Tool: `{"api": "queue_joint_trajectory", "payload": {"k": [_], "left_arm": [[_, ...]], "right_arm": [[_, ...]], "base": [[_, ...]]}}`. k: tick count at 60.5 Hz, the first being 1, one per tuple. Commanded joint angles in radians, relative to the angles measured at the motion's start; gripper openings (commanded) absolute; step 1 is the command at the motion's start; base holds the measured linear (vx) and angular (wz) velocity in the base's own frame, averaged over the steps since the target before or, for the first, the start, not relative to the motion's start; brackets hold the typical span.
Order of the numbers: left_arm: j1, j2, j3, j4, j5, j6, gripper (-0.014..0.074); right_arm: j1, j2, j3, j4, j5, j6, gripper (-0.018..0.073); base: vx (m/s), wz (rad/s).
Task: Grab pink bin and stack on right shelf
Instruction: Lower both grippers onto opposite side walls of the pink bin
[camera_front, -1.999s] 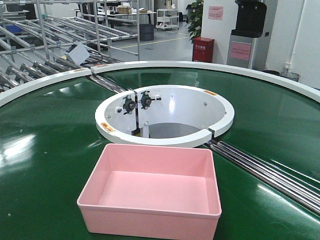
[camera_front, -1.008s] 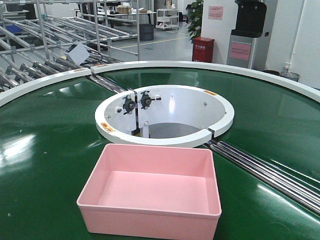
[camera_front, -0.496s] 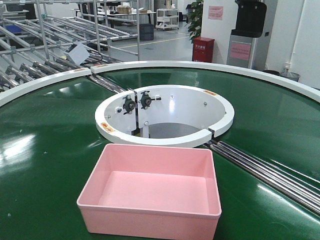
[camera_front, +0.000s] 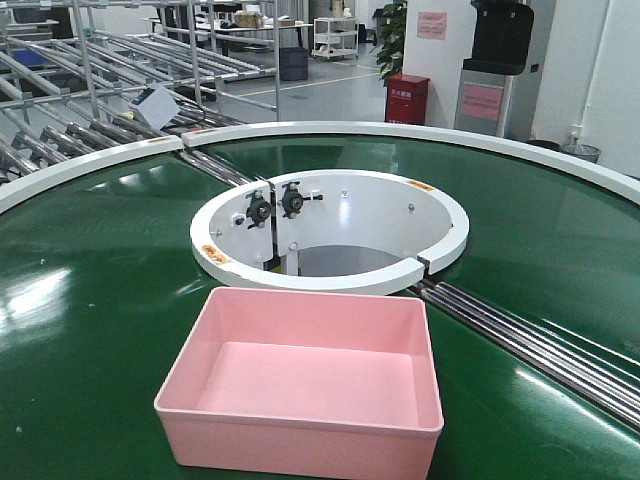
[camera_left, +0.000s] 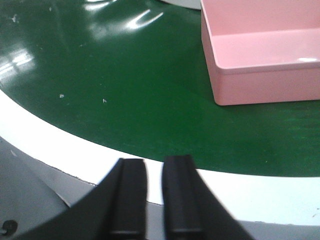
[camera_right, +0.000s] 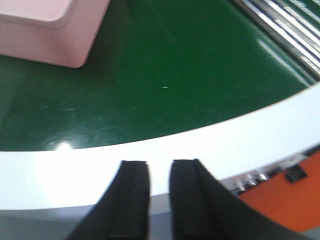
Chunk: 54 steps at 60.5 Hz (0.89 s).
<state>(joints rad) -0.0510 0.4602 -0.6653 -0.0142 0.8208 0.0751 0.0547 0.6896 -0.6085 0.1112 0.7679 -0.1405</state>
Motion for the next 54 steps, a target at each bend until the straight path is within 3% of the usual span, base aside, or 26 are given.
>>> {"api": "queue_joint_trajectory", "payload": {"k": [1,9,17,28,40,54], "left_arm": [[-0.032,0.065,-0.051,-0.027,-0.071,0.028,0.0468],[-0.182,0.175,-0.081,-0.032,-0.084,0.106,0.0583],[-0.285,0.324,-0.125,-0.025,-0.092,0.122,0.0590],[-0.283,0.614,-0.308,0.029,-0.046,0.046,0.0589],[-0.275,0.967,-0.590,0.104,0.061,-0.152,0.0589],[-0.253,1.309,-0.926,0.089,0.160,-0.186,0.0589]], "right_arm": [[0.009,0.055,-0.073,0.075,-0.047,-0.096,0.0438],[0.124,0.179,-0.140,0.059,-0.009,-0.139,0.0619],[0.233,0.333,-0.222,-0.013,0.002,-0.098,0.0652],[0.248,0.559,-0.437,-0.123,0.095,0.092,0.0614],[0.248,0.804,-0.721,-0.149,0.215,0.264,0.0575],[0.229,1.037,-1.003,-0.143,0.310,0.334,0.0573]], "base": [[0.00,0.00],[0.00,0.00],[0.00,0.00],[0.00,0.00],[0.00,0.00],[0.00,0.00]]}}
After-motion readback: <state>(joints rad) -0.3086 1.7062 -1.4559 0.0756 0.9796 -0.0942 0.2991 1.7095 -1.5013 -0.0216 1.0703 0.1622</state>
